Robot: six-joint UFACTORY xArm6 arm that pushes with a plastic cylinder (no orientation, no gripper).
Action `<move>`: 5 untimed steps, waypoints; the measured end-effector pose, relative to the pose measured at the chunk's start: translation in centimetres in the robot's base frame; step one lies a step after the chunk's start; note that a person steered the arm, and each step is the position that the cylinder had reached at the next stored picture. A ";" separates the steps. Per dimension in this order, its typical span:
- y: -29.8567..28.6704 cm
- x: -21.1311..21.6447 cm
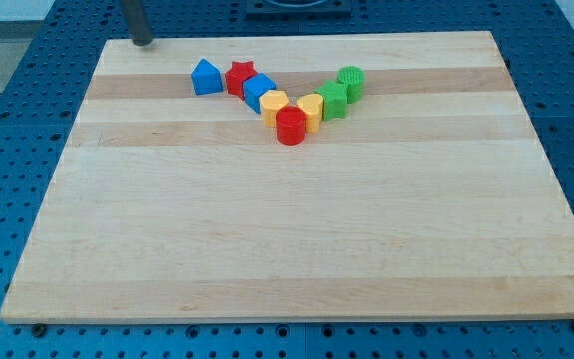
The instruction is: Move the yellow hexagon to the left of the red circle
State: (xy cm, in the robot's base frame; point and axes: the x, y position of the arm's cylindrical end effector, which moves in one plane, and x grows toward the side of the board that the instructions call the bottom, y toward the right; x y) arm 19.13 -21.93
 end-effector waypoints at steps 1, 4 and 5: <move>8.7 1.4; 21.7 5.3; 21.8 6.5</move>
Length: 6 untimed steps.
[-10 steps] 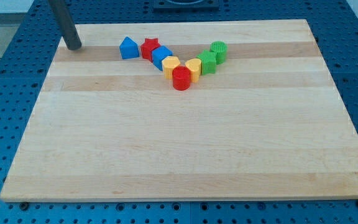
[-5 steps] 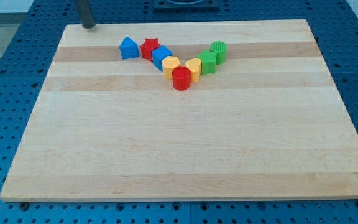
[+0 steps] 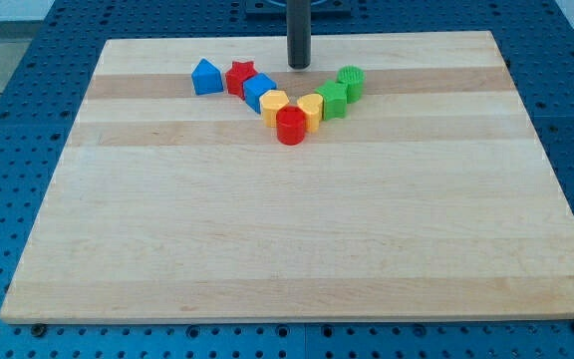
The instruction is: Move the yellow hexagon to the left of the red circle
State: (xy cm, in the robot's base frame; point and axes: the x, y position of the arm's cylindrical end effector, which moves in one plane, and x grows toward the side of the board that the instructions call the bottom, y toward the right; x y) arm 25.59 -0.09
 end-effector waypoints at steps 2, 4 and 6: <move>0.0 3.3; 0.0 5.6; 0.0 6.1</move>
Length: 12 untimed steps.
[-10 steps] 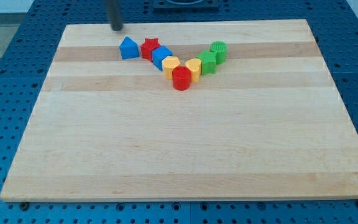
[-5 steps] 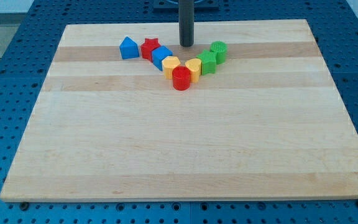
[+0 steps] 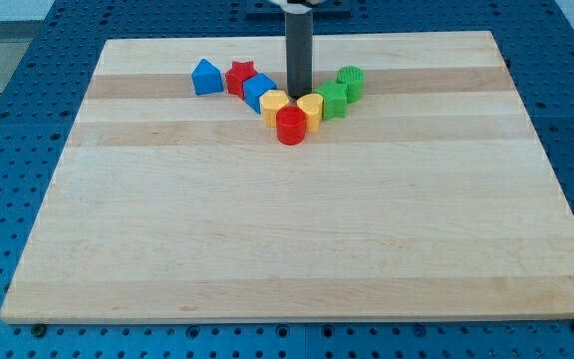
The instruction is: Move the yellow hexagon to the left of the red circle
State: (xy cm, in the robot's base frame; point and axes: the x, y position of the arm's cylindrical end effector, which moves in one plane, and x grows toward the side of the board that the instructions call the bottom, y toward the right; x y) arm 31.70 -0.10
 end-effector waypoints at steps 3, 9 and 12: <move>-0.5 1.1; -2.5 2.2; -2.6 2.6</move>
State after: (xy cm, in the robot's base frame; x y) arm 34.31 -2.67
